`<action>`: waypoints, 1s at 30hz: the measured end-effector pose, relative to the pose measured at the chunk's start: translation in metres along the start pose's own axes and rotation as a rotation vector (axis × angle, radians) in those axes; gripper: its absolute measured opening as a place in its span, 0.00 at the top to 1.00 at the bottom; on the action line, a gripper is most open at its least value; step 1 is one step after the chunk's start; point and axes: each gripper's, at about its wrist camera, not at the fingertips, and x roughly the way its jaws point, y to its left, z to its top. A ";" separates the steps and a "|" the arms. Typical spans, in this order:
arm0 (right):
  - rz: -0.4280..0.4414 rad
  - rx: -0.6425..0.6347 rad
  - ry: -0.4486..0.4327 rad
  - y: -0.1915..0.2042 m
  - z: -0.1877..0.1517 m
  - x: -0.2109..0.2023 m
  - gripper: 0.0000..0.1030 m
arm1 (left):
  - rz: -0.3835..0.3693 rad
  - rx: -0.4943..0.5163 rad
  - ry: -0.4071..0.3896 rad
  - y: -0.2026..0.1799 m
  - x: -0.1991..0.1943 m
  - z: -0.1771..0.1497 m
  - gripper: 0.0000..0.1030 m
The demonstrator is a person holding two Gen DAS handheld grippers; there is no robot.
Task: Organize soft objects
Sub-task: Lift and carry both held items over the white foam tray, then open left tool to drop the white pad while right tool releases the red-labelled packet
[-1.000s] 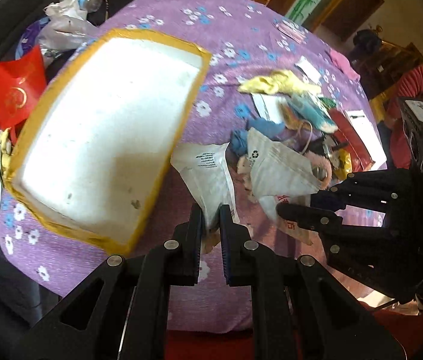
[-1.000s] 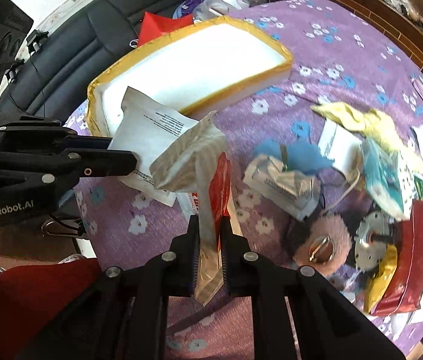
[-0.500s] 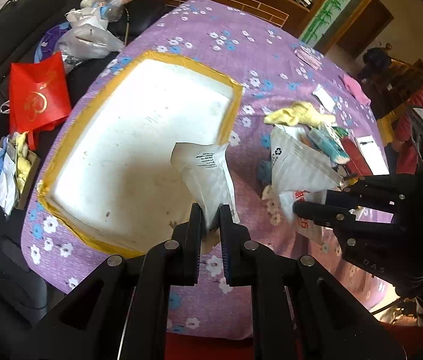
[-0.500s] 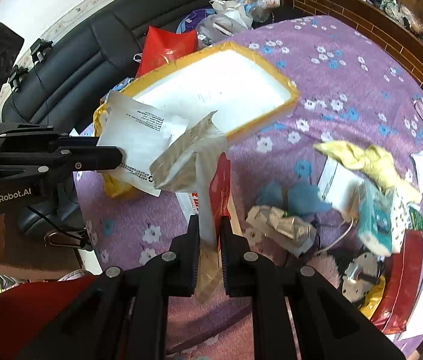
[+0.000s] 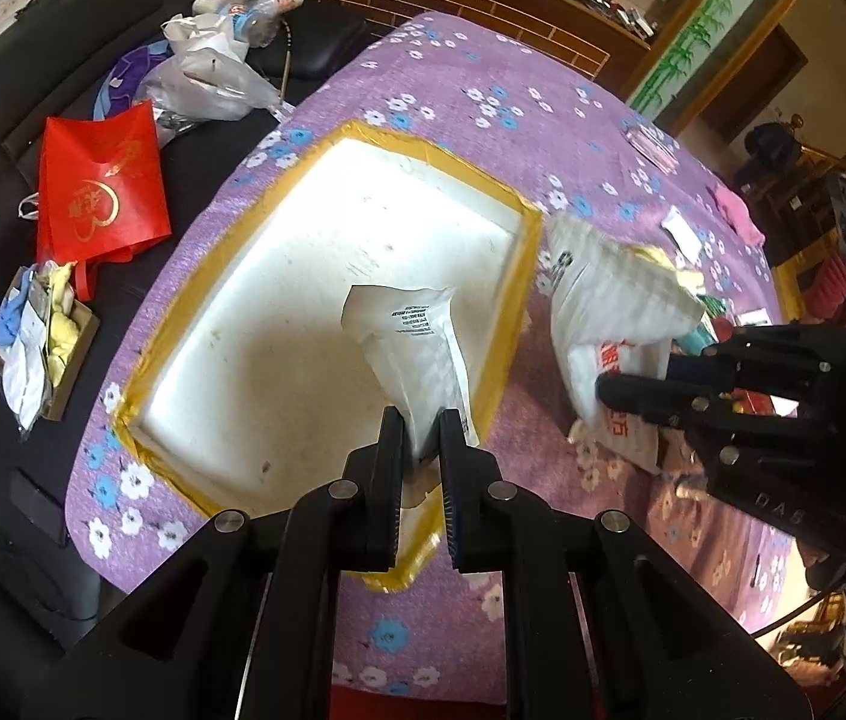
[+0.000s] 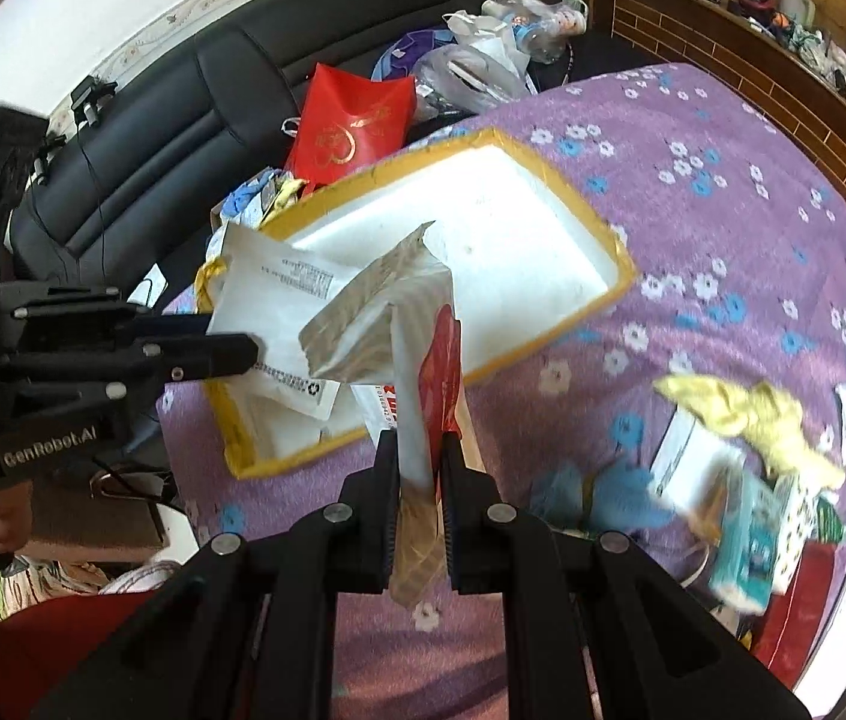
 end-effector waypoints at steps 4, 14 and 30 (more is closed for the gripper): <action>-0.011 0.010 -0.012 -0.011 0.021 0.003 0.90 | -0.001 -0.012 -0.015 0.007 0.007 0.015 0.90; -0.033 0.007 0.012 -0.031 0.067 0.031 0.90 | -0.018 -0.036 0.013 0.013 0.049 0.039 0.90; -0.024 0.077 0.127 -0.063 0.107 0.104 0.90 | -0.017 -0.093 0.057 0.044 0.107 0.095 0.89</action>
